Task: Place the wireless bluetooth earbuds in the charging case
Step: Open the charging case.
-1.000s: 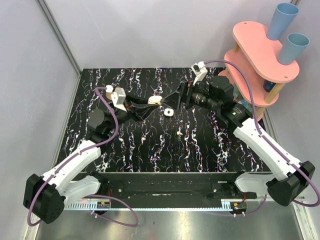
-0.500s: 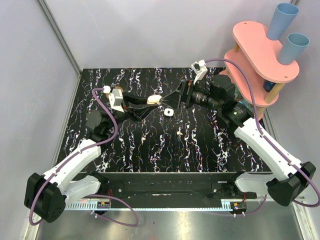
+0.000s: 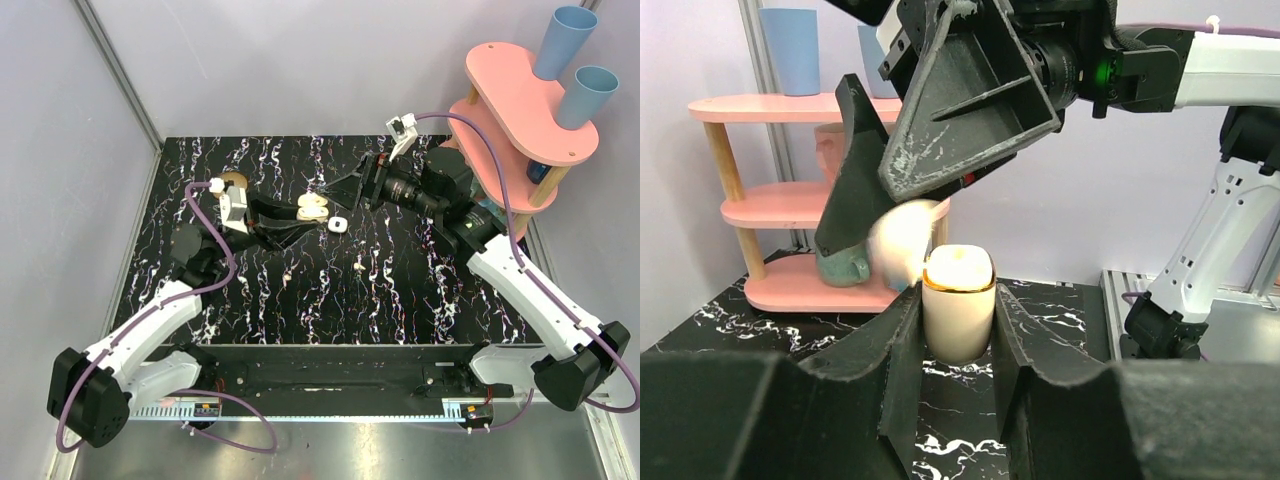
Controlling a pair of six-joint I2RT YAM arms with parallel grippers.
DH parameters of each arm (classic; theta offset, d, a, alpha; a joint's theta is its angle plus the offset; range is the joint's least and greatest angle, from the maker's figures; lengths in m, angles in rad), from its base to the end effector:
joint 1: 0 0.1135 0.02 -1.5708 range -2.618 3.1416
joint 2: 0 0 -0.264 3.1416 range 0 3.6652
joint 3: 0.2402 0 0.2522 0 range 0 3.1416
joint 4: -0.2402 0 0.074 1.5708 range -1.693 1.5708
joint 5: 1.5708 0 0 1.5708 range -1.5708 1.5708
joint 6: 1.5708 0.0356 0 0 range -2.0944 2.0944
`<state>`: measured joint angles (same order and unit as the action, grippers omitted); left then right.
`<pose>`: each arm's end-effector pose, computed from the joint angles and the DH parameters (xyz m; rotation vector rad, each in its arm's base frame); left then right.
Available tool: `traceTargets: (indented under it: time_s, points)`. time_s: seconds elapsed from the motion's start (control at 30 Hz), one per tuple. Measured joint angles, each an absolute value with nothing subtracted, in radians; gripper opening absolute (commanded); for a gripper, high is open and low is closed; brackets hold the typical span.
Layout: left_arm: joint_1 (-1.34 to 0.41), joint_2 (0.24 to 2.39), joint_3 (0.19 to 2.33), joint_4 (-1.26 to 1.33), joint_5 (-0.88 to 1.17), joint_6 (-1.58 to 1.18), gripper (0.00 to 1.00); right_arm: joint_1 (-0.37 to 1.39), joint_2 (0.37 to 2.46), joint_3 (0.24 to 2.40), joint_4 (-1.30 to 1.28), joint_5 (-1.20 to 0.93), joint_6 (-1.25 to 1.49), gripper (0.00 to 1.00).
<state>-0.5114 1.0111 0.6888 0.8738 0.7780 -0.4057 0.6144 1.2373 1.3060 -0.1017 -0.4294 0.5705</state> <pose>0.1760 -0.1274 0.3686 0.8077 0.9874 -1.1928 0.2204 0.1736 0.4361 -0.3993 1.7062 1.2365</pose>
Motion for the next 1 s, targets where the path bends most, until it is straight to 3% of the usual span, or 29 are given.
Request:
traceTargets:
  time_s: [0.57,1.0]
  points:
    - [-0.515,0.936,0.628,0.781,0.578,-0.318,0.00,0.614,1.192,1.262,-0.002,-0.430,0.580,1.00]
    - [-0.515,0.946,0.641,0.780,0.599,-0.323,0.00,0.614,1.227,1.262,-0.005,-0.548,0.577,0.96]
